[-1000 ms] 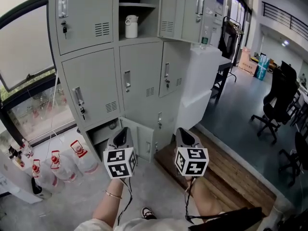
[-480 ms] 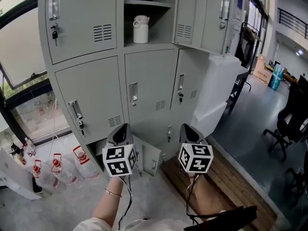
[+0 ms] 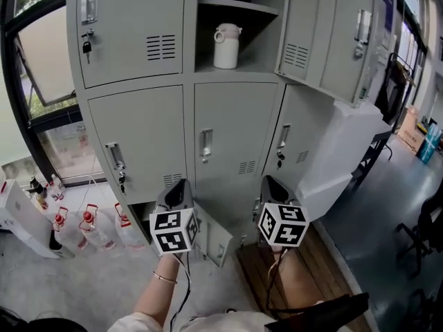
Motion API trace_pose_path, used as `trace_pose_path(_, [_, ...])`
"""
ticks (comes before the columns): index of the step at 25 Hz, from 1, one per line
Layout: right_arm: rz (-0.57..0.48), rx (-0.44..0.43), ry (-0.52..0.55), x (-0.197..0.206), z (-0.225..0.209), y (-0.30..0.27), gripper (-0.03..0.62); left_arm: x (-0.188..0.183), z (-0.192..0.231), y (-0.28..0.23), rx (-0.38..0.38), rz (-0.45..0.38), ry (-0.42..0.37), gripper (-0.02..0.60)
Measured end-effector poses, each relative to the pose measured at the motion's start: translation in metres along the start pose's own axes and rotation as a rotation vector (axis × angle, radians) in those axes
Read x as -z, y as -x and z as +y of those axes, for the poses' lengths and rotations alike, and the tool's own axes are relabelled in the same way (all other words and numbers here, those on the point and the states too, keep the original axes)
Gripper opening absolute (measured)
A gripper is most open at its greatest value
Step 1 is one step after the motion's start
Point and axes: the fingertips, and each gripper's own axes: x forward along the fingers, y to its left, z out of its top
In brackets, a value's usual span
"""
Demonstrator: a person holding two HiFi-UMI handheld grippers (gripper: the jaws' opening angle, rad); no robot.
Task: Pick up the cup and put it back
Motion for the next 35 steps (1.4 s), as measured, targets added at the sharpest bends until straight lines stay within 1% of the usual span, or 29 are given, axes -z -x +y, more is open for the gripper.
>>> trace_pose_path(3, [0.004,-0.056,0.014,-0.008,-0.004,-0.016,-0.008,-0.007,-0.005,-0.004,-0.048,-0.013,0.000,0.009])
trace_pose_path(5, [0.003,-0.095,0.018,-0.011,0.001,-0.025,-0.008,-0.012,-0.003,-0.004,-0.075,-0.026,-0.002,0.009])
trace_pose_path(8, [-0.021,-0.135,0.020,-0.012,0.013,-0.033,-0.008,-0.013,0.001,-0.002,-0.095,-0.029,-0.012,0.010])
trace_pose_path(12, [-0.034,-0.164,-0.009,-0.006,0.025,-0.036,-0.008,-0.015,0.009,0.003,-0.109,-0.026,-0.021,0.009])
trace_pose_path(18, [-0.072,-0.183,-0.026,-0.013,0.026,-0.036,-0.002,-0.009,0.011,0.000,-0.115,-0.016,-0.018,0.009])
trace_pose_path(20, [-0.071,-0.192,-0.026,-0.015,0.027,-0.036,0.070,-0.006,0.012,-0.001,-0.114,-0.008,-0.017,0.009])
trace_pose_path(21, [-0.071,-0.193,-0.023,-0.016,0.028,-0.036,0.092,-0.005,0.012,-0.001,-0.113,-0.006,-0.016,0.009])
trace_pose_path(23, [-0.075,-0.193,-0.012,-0.018,0.030,-0.035,0.103,-0.005,0.014,-0.002,-0.113,-0.005,-0.010,0.009])
trace_pose_path(29, [-0.068,-0.192,0.001,-0.021,0.036,-0.037,0.212,-0.007,0.017,-0.004,-0.109,-0.009,-0.012,0.009])
trace_pose_path(33, [-0.058,-0.192,0.001,-0.023,0.040,-0.040,0.266,-0.010,0.019,-0.005,-0.106,-0.008,-0.031,0.009])
trace_pose_path(35, [-0.050,-0.194,0.003,-0.023,0.042,-0.043,0.309,-0.014,0.022,-0.004,-0.111,-0.015,-0.037,0.009])
